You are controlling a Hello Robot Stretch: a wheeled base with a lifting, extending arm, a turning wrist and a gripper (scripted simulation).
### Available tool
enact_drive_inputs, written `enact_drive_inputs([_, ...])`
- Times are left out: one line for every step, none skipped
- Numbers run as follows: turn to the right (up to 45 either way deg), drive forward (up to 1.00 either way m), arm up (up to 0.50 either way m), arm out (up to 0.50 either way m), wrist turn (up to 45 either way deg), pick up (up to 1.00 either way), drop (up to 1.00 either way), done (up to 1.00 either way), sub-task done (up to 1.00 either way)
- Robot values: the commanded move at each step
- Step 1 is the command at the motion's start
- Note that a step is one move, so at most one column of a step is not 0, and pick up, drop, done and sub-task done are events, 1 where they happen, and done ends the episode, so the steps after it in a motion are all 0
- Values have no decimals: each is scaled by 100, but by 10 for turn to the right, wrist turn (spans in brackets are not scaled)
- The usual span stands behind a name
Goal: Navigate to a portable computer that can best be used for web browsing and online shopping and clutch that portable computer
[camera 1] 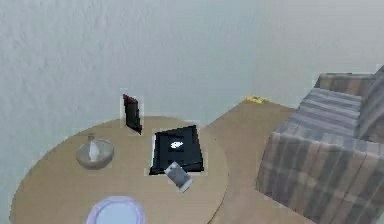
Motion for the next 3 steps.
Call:
enact_drive_inputs([-450,0,0,0,0,0,0,0,0])
enact_drive_inputs([-450,0,0,0,0,0,0,0,0])
enact_drive_inputs([0,0,50,0,0,0,0,0,0])
